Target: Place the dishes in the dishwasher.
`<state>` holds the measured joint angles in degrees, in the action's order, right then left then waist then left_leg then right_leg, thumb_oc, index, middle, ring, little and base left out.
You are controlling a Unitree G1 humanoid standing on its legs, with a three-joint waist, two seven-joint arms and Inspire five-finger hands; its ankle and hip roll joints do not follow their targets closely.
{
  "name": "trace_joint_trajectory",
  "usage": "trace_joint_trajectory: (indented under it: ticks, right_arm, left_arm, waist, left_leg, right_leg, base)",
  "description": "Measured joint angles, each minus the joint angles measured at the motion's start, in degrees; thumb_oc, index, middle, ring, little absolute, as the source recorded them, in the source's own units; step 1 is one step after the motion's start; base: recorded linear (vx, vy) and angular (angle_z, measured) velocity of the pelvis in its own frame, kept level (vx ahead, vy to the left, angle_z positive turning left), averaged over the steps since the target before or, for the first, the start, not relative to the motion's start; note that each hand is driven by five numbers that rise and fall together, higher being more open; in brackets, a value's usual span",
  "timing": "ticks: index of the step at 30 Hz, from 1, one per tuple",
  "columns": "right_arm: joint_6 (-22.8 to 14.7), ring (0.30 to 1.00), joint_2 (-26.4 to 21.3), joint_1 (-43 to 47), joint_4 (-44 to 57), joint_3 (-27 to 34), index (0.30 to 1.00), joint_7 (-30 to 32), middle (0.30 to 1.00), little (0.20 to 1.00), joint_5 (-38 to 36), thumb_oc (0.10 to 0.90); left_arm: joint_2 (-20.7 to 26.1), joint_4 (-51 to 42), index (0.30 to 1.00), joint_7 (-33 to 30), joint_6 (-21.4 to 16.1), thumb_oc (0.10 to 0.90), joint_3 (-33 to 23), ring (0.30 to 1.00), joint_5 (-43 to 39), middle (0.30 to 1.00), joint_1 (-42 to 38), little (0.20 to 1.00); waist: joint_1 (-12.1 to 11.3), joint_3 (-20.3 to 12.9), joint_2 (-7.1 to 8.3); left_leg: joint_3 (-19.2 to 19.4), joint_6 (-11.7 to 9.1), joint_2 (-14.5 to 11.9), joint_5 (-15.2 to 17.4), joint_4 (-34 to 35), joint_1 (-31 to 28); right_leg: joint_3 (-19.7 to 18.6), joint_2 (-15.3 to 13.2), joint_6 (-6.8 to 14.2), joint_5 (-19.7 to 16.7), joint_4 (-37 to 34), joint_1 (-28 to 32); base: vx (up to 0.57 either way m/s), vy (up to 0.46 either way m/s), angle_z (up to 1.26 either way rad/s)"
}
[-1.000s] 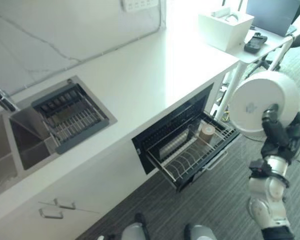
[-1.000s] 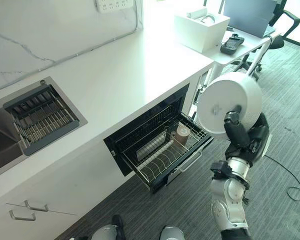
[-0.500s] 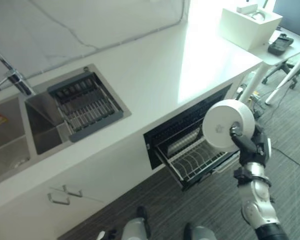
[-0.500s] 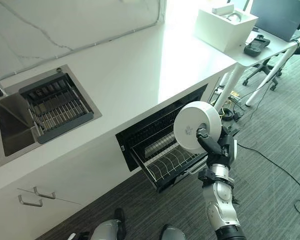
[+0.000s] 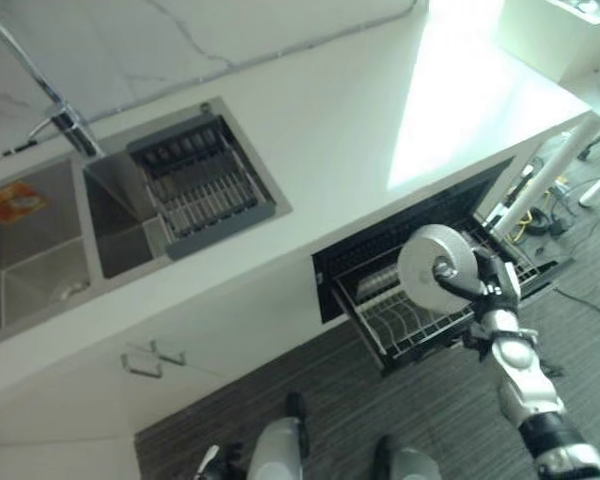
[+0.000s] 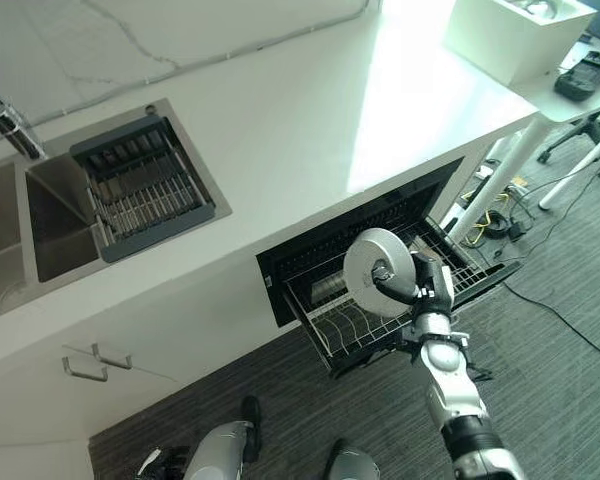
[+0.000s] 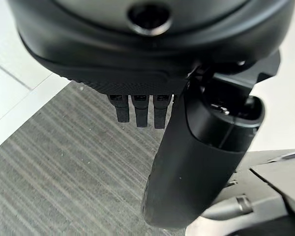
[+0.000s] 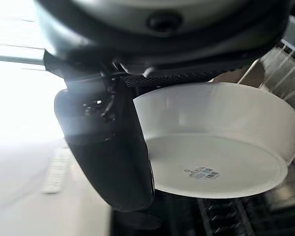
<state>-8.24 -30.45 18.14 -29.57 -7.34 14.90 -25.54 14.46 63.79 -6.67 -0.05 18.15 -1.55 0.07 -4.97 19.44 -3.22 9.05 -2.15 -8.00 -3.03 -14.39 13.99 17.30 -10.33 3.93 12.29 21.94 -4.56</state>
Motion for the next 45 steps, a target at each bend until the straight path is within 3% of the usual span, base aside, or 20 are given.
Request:
trace_joint_trajectory:
  ticks: [6, 11, 15, 20, 29, 30, 31, 33, 38, 40, 45]
  right_arm:
    - [0.12, 0.300, -0.81, 3.78, -6.97, -0.91, 0.300, 2.32, 0.300, 0.300, 5.73, 0.400]
    - [0.02, 0.300, -3.95, 12.28, -15.87, -1.21, 0.300, 12.14, 0.300, 0.300, 14.64, 0.400]
    - [0.01, 0.300, -7.70, 18.89, -16.22, -4.85, 0.300, 14.33, 0.300, 0.300, 20.01, 0.400]
    - [-0.27, 0.300, -8.68, 23.49, -18.40, -14.51, 0.300, 16.68, 0.300, 0.300, 28.86, 0.400]
    - [-1.19, 0.300, -7.21, 26.67, -23.22, -15.70, 0.300, 20.22, 0.300, 0.300, 31.30, 0.400]
    - [-1.19, 0.500, -7.18, 26.79, -23.21, -15.70, 0.500, 20.28, 0.500, 0.500, 31.33, 0.533]
    - [-1.19, 0.900, -6.99, 26.89, -23.20, -15.73, 0.900, 20.34, 0.900, 0.900, 31.38, 0.800]
    - [-1.19, 0.900, -6.44, 27.21, -23.14, -16.43, 0.900, 20.13, 0.900, 0.900, 31.43, 0.800]
    - [1.82, 0.900, -5.73, 27.27, -23.03, -18.32, 0.900, 8.36, 0.900, 0.900, 32.55, 0.800]
    - [2.63, 0.900, -6.40, 27.18, -22.94, -24.56, 0.900, -4.04, 0.900, 0.900, 34.03, 0.800]
    - [0.81, 0.900, -9.60, 29.47, -22.89, -29.24, 0.900, -17.97, 0.900, 0.900, 37.44, 0.800]
  left_arm:
    - [0.07, -0.26, 0.900, 1.11, -0.03, 0.800, 0.10, 0.900, -0.02, 0.900, -1.35, 0.900]
    - [0.25, -1.49, 0.900, 2.04, -0.51, 0.800, 1.32, 0.900, -0.13, 0.900, -3.60, 0.900]
    - [0.87, -1.60, 0.900, 2.51, -1.89, 0.800, 1.86, 0.900, -0.31, 0.900, -5.66, 0.900]
    - [2.86, -3.66, 0.900, 2.48, -3.03, 0.800, 2.08, 0.900, -0.38, 0.900, -8.72, 0.900]
    - [3.11, -3.71, 0.900, 2.50, -4.14, 0.800, 3.72, 0.900, -0.88, 0.900, -10.53, 0.900]
    - [3.11, -3.72, 0.900, 2.50, -4.13, 0.800, 3.72, 0.900, -1.83, 0.900, -10.48, 0.900]
    - [3.13, -3.74, 0.900, 2.45, -4.19, 0.800, 3.73, 0.900, -2.56, 0.900, -10.49, 0.900]
    - [3.12, -3.93, 0.900, 2.44, -4.29, 0.800, 3.97, 0.900, -2.56, 0.900, -10.65, 0.900]
    - [3.75, -7.01, 0.900, 2.53, -4.08, 0.800, 3.89, 0.900, -2.69, 0.900, -10.78, 0.900]
    - [5.69, -9.96, 0.900, 2.80, -3.74, 0.800, 3.75, 0.900, -2.75, 0.900, -10.77, 0.900]
    - [9.78, -11.68, 0.900, 3.61, -2.84, 0.800, 2.81, 0.900, -2.76, 0.900, -11.11, 0.900]
  waist:
    - [-1.69, 1.34, -0.13]
    - [-3.51, 5.56, -2.57]
    - [-3.74, 9.03, -3.65]
    - [-5.71, 10.98, -3.78]
    - [-6.20, 11.27, -3.77]
    - [-6.20, 11.27, -3.77]
    - [-6.16, 11.27, -3.76]
    - [-6.10, 11.27, -3.76]
    - [-6.04, 11.32, -3.61]
    - [-6.02, 11.32, -3.07]
    - [-6.13, 11.30, -1.04]
  left_leg:
    - [-0.64, 0.12, 0.40, -0.03, -0.36, 0.71]
    - [-1.48, 0.94, 1.33, -0.80, -0.21, 1.56]
    - [-1.98, 1.10, 1.46, -2.22, 0.11, 4.00]
    - [-2.30, 1.17, 1.71, -3.15, 0.93, 6.38]
    - [-2.67, 1.45, 2.03, -4.17, 1.91, 9.36]
    - [-2.65, 1.45, 2.03, -4.17, 1.96, 9.37]
    - [-2.65, 1.45, 1.99, -4.17, 1.98, 9.44]
    - [-2.61, 1.46, 1.96, -4.17, 1.97, 9.86]
    - [-2.25, 1.73, 1.89, -4.36, 1.98, 11.13]
    - [-2.44, 1.72, 1.80, -4.42, 1.98, 11.15]
    - [-3.57, 1.22, 1.04, -5.47, 2.95, 11.05]
  right_leg:
    - [0.68, -0.26, 0.02, 0.00, -0.05, -0.01]
    - [1.47, -0.98, 0.55, -0.36, 0.28, -0.44]
    - [2.04, -1.18, 0.43, -0.63, 1.29, -3.14]
    - [2.22, -1.36, 0.38, -0.59, 1.97, -6.05]
    - [2.48, -1.40, 0.59, -1.02, 1.82, -9.08]
    - [2.47, -1.38, 0.60, -1.08, 1.72, -9.10]
    - [2.49, -1.33, 0.59, -1.15, 1.59, -9.13]
    - [2.48, -1.30, 0.57, -1.34, 1.45, -9.56]
    - [2.09, -1.26, 0.66, -1.75, 1.44, -10.94]
    - [2.27, -1.09, 0.65, -1.78, 1.41, -10.79]
    - [3.33, -0.08, 0.21, -2.05, 1.11, -10.42]
  base:
    - [0.00, 0.018, 0.07]
    - [-0.07, 0.020, 0.10]
    - [-0.11, 0.005, 0.07]
    - [-0.11, -0.005, 0.04]
    - [-0.06, -0.003, 0.02]
    - [-0.03, 0.010, 0.00]
    - [0.00, 0.000, 0.00]
    - [-0.01, 0.004, -0.03]
    - [-0.01, -0.017, -0.02]
    - [0.00, -0.065, 0.02]
    - [0.01, -0.092, 0.06]
